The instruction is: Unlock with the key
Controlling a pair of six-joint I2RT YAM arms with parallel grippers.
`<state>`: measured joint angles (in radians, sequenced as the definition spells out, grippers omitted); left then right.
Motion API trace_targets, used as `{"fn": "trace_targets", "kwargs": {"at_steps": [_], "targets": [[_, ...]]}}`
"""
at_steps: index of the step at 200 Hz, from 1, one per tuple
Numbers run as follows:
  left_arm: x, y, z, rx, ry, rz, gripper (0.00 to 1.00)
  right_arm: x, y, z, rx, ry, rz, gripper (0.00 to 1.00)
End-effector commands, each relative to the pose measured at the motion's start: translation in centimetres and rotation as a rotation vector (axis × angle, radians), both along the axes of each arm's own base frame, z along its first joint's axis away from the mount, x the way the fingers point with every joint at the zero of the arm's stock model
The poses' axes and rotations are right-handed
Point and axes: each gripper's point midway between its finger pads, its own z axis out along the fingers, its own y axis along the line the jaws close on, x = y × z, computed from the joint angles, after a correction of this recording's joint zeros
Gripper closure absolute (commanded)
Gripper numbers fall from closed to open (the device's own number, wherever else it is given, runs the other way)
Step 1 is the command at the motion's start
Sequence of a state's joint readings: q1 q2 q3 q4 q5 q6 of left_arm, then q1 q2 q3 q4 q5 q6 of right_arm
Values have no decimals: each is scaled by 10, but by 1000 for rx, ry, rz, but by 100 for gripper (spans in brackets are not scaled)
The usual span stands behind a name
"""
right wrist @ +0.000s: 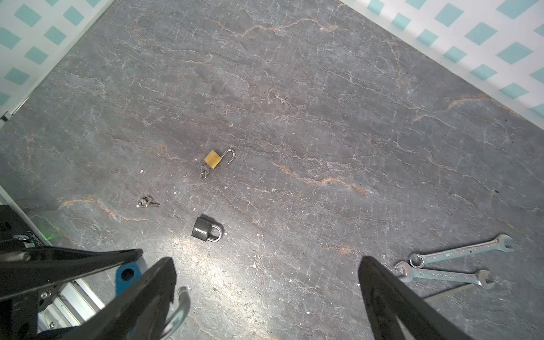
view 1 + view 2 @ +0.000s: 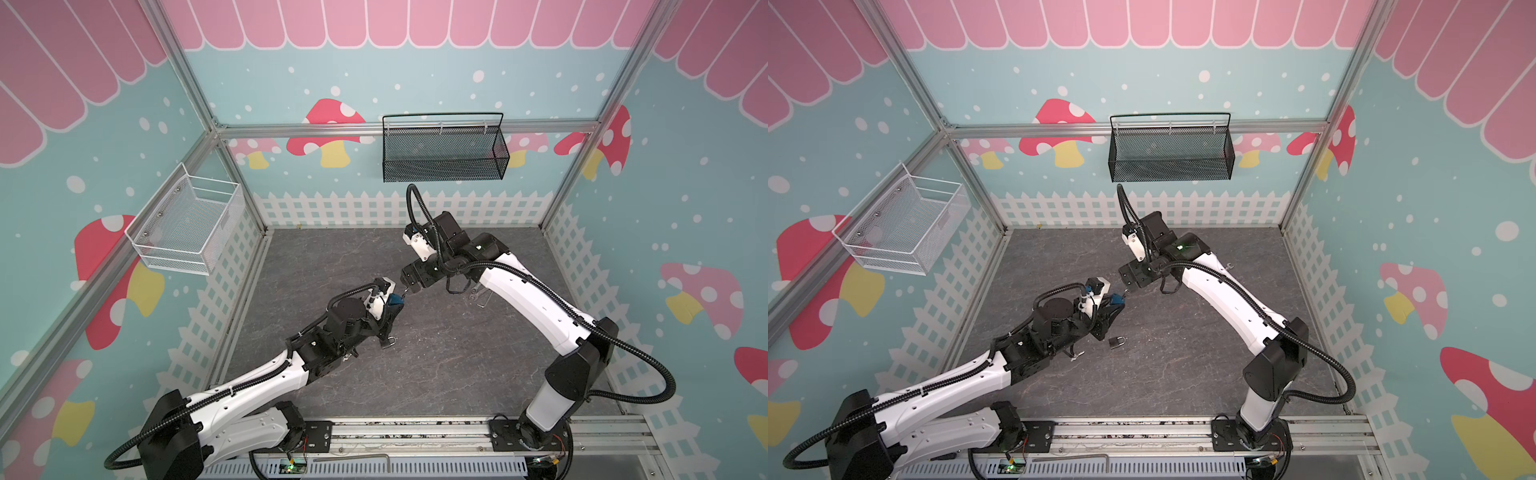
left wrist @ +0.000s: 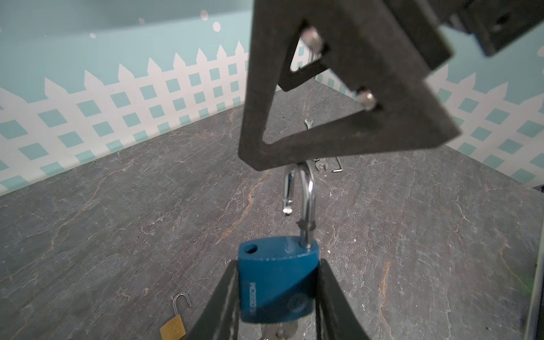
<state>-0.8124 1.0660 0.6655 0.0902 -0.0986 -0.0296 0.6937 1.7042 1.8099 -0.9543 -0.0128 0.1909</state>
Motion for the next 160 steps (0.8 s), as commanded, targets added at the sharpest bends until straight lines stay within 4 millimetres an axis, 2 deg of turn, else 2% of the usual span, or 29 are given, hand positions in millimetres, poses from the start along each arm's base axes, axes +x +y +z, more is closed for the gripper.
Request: {"fn": "trace_targets", "kwargs": {"at_steps": [1, 43, 63, 97, 131, 160], "targets": [[3, 2, 19, -34, -80, 15, 100, -6, -13, -14, -81, 30, 7, 2], [6, 4, 17, -32, -67, 41, 100, -20, -22, -17, -67, 59, -15, 1], [9, 5, 15, -32, -53, 59, 100, -23, -34, -18, -81, 54, -51, 2], [16, 3, 10, -34, -8, 90, 100, -12, -66, -9, -94, 9, -193, 2], [35, 5, -13, -12, 162, 223, 100, -8, -86, -6, -26, -22, -292, 2], [50, -4, -41, 32, 336, 310, 100, -13, -96, -31, 94, 32, -348, 1]]}}
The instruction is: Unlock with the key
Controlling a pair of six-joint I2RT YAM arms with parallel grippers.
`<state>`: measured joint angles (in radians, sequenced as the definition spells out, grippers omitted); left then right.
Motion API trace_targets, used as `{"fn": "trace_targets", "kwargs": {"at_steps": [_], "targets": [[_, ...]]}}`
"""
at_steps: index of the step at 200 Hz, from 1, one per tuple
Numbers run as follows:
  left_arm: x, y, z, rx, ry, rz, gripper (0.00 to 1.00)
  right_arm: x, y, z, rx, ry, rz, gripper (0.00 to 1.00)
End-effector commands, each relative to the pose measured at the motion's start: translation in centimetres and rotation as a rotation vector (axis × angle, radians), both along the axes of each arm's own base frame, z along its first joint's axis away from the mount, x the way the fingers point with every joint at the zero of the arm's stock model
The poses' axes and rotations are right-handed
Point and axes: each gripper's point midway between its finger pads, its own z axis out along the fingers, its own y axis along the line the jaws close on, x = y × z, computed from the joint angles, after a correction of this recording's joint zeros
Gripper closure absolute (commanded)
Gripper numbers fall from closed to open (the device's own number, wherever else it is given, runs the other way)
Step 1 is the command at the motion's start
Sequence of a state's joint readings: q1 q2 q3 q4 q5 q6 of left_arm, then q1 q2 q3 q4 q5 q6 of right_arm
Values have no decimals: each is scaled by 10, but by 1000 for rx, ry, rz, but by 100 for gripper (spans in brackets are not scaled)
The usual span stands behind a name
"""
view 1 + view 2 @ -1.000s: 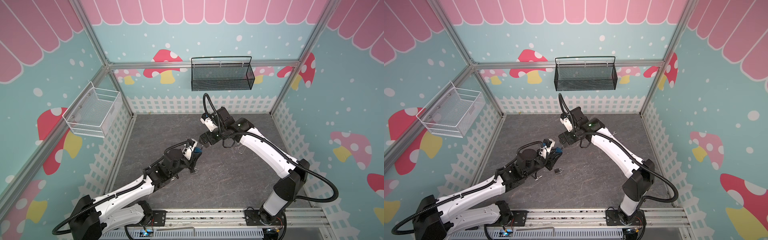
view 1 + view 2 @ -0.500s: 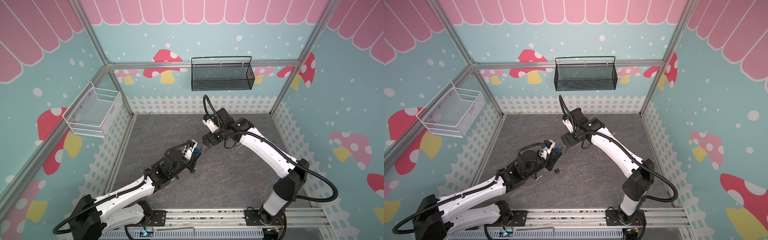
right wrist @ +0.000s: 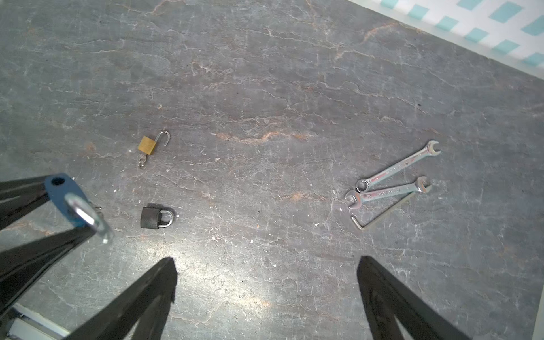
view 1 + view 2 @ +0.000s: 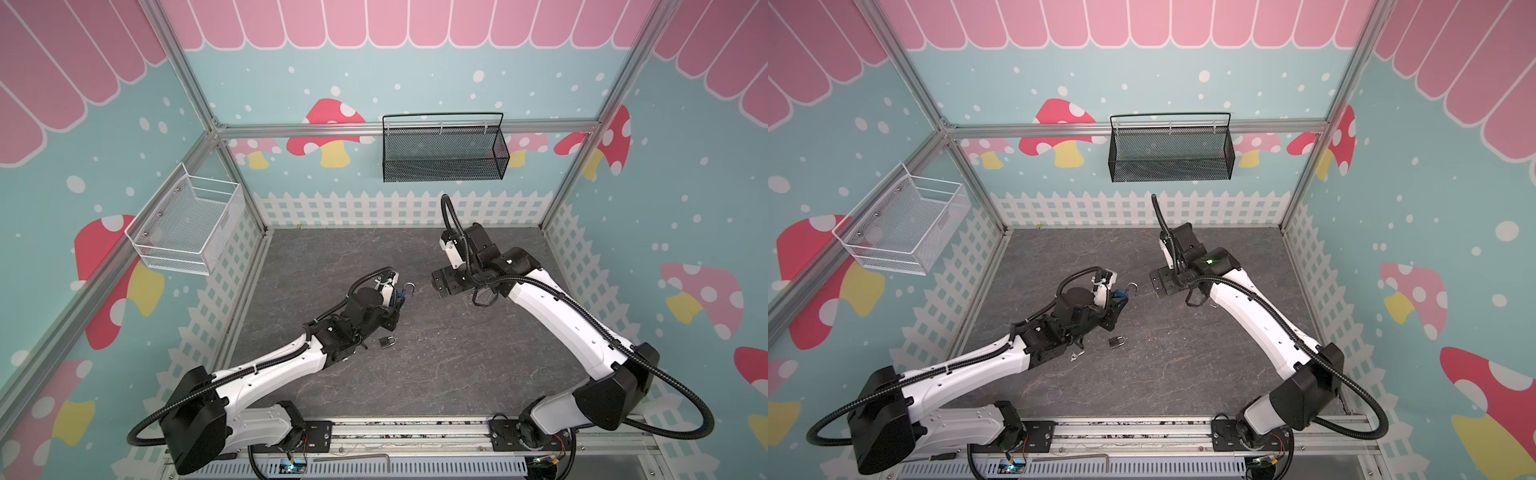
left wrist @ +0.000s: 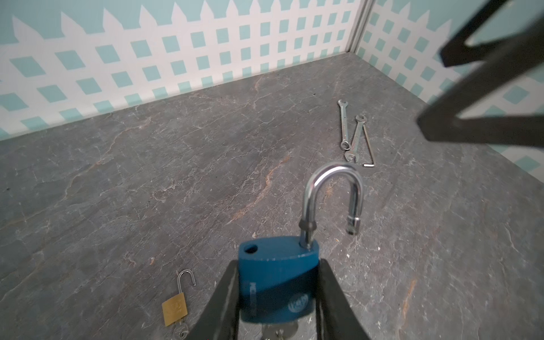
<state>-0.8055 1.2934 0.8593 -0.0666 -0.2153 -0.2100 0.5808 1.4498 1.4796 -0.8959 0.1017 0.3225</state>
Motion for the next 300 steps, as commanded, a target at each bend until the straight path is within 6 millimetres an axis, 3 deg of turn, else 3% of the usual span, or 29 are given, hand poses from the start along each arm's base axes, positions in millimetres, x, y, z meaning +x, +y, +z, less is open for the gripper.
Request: {"fn": "trace_targets", "kwargs": {"at_steps": [1, 34, 56, 114, 186, 248, 283, 300], "targets": [[12, 5, -15, -2, 141, 135, 100, 1, -4, -13, 120, 17, -62, 1], [36, 14, -55, -3, 335, 337, 100, -7, -11, -34, 254, 56, -117, 2], [47, 8, -80, 18, 447, 379, 100, -13, -15, -42, 314, 62, -157, 2], [75, 7, -122, 218, 552, 484, 100, -22, -17, -62, 347, 95, -164, 2], [97, 7, -154, 237, 610, 522, 100, -24, -23, -67, 348, 96, -185, 2], [97, 10, -172, 216, 682, 549, 100, -24, -22, -70, 349, 105, -188, 2], [96, 11, -174, 212, 693, 548, 80, -24, -23, -69, 348, 101, -192, 2], [96, 14, -176, 211, 695, 559, 75, -24, -23, -67, 350, 94, -190, 2]]}}
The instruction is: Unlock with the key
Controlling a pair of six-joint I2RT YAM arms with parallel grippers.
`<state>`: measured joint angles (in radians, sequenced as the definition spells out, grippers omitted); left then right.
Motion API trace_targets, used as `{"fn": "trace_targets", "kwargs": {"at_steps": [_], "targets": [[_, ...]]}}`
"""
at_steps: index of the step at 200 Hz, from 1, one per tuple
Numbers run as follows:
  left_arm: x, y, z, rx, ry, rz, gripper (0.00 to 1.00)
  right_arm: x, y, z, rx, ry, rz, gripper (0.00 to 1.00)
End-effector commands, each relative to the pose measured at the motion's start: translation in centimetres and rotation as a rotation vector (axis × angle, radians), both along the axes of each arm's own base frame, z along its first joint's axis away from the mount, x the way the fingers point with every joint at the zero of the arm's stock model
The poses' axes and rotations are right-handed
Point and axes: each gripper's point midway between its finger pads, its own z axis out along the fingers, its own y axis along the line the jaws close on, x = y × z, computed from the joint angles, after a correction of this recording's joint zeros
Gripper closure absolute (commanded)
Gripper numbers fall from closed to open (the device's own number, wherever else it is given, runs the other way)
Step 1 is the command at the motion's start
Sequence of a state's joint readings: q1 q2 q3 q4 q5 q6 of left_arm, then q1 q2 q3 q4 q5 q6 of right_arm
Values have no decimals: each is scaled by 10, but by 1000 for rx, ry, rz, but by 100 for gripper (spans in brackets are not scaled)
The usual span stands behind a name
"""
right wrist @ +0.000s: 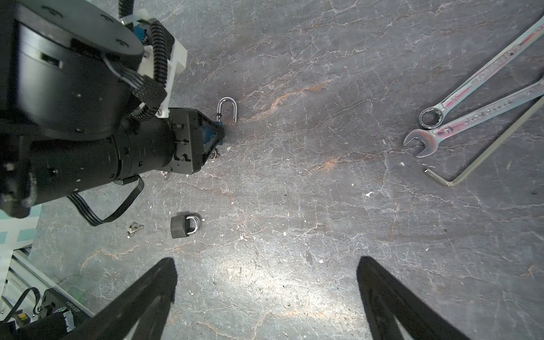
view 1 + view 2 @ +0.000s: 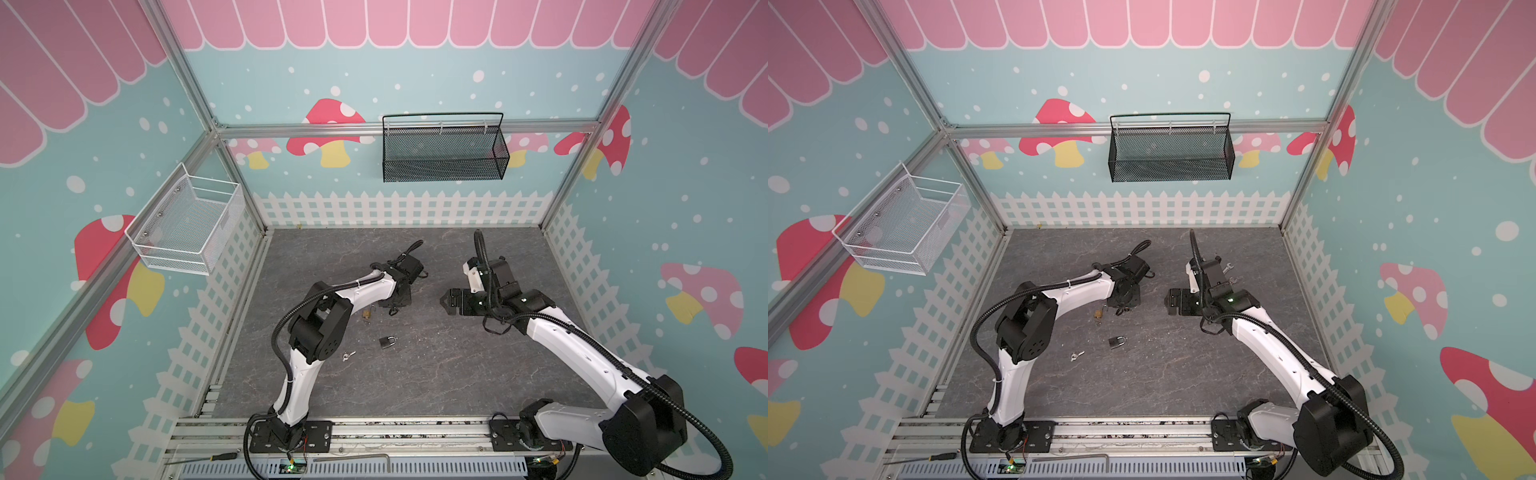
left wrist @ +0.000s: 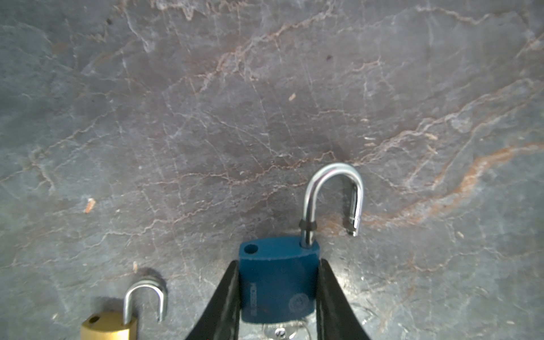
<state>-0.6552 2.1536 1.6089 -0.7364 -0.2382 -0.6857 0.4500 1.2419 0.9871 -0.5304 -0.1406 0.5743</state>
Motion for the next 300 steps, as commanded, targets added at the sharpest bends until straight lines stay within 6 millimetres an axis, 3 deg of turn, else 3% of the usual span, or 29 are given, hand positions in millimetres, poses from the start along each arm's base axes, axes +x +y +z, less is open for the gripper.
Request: {"fn": "trace_targets", "kwargs": {"at_steps": [1, 41, 68, 112, 149, 169, 190, 210, 252, 300], "targets": [[3, 2, 0, -11, 5, 40, 75, -2, -4, 4, 11, -9, -14, 2], [2, 5, -1, -13, 9, 55, 62, -2, -5, 11, 10, -29, -9, 2], [3, 8, 11, -33, -23, 81, 57, -1, -7, 20, -4, -51, -5, 2], [6, 0, 45, -137, -67, 86, 47, 2, -5, 36, -14, -76, 16, 2], [2, 13, 103, -247, -194, 115, 45, 2, 12, 46, 27, -60, 61, 1], [-11, 35, 131, -288, -244, 134, 45, -5, 34, 42, 30, -42, 105, 0], [-28, 64, 157, -329, -296, 152, 45, -17, 70, 29, 15, -15, 176, 0], [-50, 95, 169, -359, -315, 170, 44, -33, 108, 13, 40, 24, 243, 0], [-97, 164, 176, -357, -333, 260, 44, -57, 173, -22, 70, 96, 317, 1], [-128, 208, 168, -353, -284, 332, 44, -73, 240, -49, 65, 145, 332, 9]]}}
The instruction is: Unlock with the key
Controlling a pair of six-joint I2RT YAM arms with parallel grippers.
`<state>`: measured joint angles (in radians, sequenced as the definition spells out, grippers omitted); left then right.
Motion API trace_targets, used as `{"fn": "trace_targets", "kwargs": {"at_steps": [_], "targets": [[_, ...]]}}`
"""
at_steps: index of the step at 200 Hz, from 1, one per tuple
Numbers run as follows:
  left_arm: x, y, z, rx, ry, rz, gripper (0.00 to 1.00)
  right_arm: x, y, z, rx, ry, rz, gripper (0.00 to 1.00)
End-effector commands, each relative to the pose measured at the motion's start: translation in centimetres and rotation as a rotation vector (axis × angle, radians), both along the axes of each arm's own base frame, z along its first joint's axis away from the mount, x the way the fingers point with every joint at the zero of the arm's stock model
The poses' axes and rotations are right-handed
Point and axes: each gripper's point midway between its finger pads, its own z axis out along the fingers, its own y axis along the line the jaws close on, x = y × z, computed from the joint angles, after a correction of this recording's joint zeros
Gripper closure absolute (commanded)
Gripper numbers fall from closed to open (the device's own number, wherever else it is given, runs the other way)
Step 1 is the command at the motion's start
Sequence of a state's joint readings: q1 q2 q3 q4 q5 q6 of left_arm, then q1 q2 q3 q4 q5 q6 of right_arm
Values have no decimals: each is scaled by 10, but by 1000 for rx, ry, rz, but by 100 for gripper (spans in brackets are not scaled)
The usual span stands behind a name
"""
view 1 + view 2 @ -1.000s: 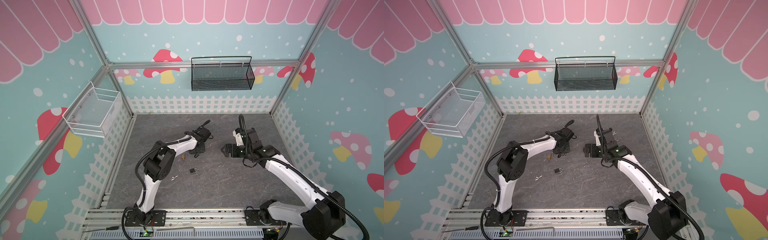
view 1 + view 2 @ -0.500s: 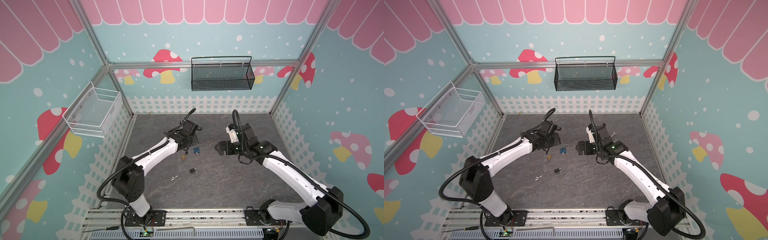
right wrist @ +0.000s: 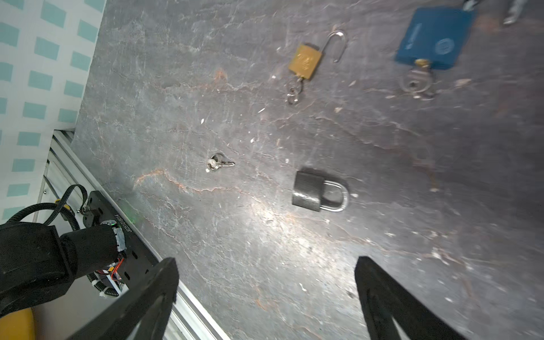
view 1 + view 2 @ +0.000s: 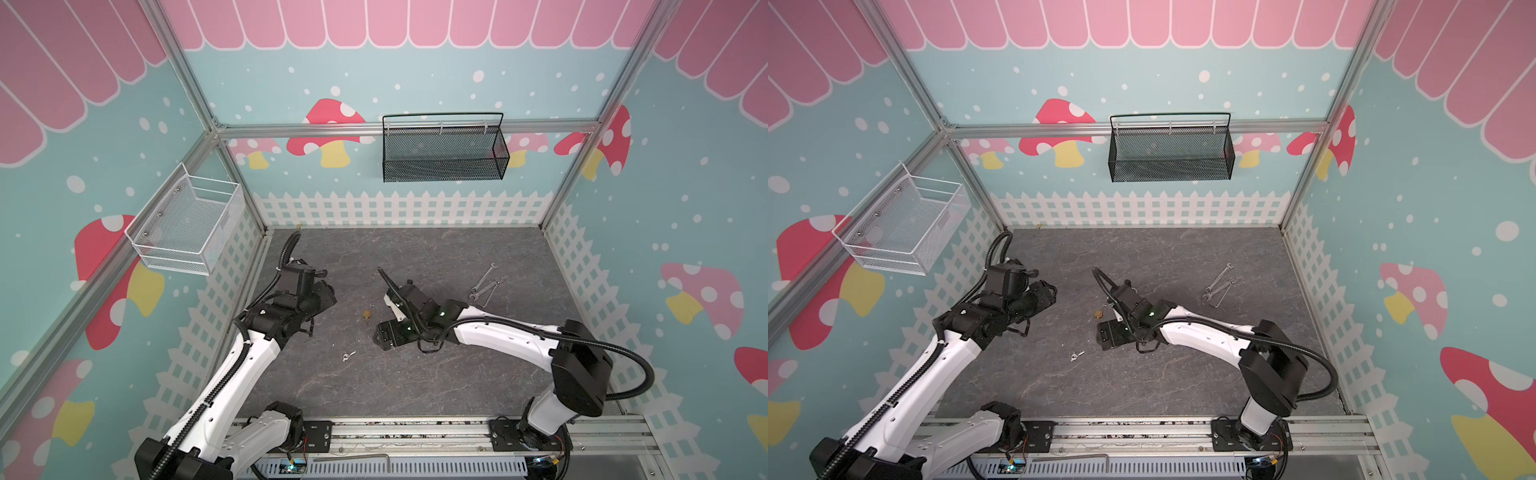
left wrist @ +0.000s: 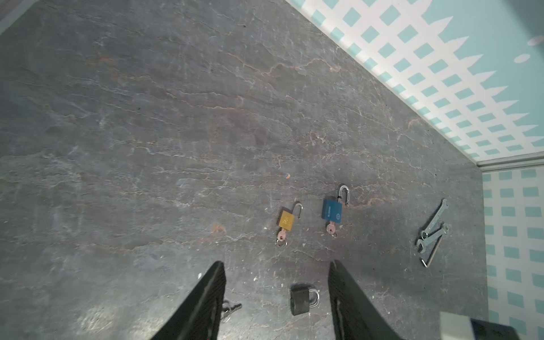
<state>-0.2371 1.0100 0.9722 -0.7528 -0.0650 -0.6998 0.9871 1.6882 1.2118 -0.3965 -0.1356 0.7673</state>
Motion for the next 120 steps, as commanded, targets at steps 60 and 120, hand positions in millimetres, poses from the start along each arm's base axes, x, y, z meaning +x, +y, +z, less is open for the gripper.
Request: {"fn": "trace_targets", "kwargs": {"at_steps": [60, 120], "targets": [[-29, 28, -28, -91, 112, 19, 44, -8, 93, -44, -31, 34, -41, 19], [-36, 39, -40, -137, 126, 65, 44, -10, 106, -76, -87, 57, -32, 44]]}}
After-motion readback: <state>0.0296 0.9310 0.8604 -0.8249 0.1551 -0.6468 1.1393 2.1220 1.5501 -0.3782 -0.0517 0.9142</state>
